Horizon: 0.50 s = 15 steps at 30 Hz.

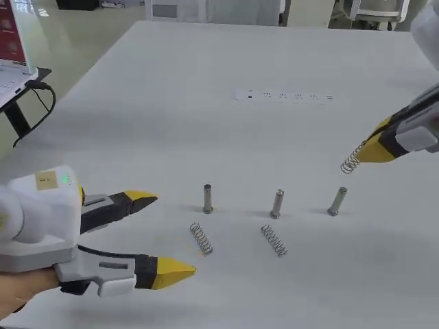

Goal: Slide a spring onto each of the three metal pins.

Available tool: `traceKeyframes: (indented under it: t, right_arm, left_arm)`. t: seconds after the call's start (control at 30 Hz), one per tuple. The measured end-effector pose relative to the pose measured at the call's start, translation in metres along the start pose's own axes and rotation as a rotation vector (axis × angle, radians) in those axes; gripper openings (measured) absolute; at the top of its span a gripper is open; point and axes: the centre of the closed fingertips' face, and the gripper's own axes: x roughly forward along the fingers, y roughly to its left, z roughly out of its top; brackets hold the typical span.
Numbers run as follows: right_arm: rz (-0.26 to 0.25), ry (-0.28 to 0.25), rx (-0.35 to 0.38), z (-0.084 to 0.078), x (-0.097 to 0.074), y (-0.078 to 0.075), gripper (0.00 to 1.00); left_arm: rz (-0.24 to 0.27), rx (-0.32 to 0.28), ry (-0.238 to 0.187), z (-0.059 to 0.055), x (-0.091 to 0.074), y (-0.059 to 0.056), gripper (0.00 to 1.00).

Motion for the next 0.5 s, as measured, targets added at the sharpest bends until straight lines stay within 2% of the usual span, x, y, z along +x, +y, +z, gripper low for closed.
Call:
traceKeyframes:
  t: [0.17,0.37,0.5]
  right_arm:
    - [-0.015,0.053,0.016,-0.011,0.016,-0.017,0.08]
    - [-0.01,0.102,0.02,-0.021,0.031,-0.023,0.08]
    - [0.004,0.108,0.027,-0.023,0.039,-0.023,0.08]
  left_arm:
    - [0.0,-0.002,-0.001,0.001,0.0,-0.002,0.78]
    - [-0.008,-0.001,0.005,-0.001,0.0,-0.006,0.79]
    - [-0.008,-0.001,0.005,-0.001,0.001,-0.006,0.78]
